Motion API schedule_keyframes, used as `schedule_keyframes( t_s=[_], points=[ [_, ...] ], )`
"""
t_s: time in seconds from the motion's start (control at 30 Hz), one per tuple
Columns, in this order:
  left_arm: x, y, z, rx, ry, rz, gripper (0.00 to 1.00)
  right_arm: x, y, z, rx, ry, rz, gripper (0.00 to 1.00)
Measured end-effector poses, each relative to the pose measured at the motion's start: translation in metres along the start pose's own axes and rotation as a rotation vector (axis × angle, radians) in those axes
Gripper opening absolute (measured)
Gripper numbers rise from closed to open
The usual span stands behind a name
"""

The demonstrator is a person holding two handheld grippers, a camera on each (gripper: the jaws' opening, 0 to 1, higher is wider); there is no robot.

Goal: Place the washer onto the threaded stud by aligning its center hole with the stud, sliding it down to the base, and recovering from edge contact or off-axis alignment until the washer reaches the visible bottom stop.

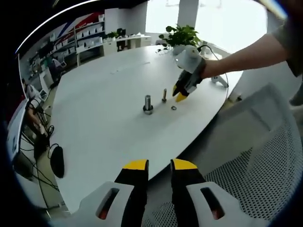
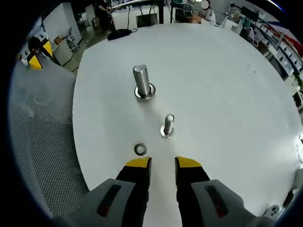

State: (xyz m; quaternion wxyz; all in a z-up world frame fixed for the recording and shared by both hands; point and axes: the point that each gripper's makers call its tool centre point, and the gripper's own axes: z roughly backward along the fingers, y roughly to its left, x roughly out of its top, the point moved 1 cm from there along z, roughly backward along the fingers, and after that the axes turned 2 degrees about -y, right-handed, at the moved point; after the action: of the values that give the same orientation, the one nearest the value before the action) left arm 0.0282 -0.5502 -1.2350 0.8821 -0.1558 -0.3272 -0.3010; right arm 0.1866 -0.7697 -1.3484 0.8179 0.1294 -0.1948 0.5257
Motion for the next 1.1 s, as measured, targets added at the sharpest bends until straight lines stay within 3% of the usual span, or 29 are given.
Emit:
schedule_keyframes(
  t_s=[0.13,0.27,0.53,0.57,0.6,0.63,0.83,1.1],
  points=[
    [0.001,0.000,0.001,-0.006,-0.009,-0.006,0.15,0.004,0.019,-0.006,0.047,-0.027,0.015,0.22],
    [0.004,0.004,0.002,0.014,-0.027,0.011,0.15,0.004,0.032,-0.015,0.061,0.004,0.065,0.22],
    [0.003,0.004,0.003,0.016,-0.025,0.002,0.15,0.011,0.028,-0.022,0.053,0.039,0.098,0.19],
    [0.004,0.004,0.003,0.019,-0.030,0.004,0.15,0.010,0.025,-0.022,0.052,0.055,0.221,0.19],
    [0.005,0.005,0.004,0.021,-0.035,0.006,0.15,0.010,0.031,-0.022,0.075,0.045,0.260,0.17],
    [0.005,0.005,0.004,0.023,-0.038,0.007,0.15,0.009,0.034,-0.022,0.072,0.050,0.224,0.16],
    [0.006,0.004,0.004,0.022,-0.039,-0.002,0.15,0.010,0.033,-0.022,0.078,0.093,0.215,0.15],
    [0.006,0.006,0.004,0.029,-0.044,-0.003,0.15,0.011,0.032,-0.025,0.079,0.198,0.242,0.14]
  ],
)
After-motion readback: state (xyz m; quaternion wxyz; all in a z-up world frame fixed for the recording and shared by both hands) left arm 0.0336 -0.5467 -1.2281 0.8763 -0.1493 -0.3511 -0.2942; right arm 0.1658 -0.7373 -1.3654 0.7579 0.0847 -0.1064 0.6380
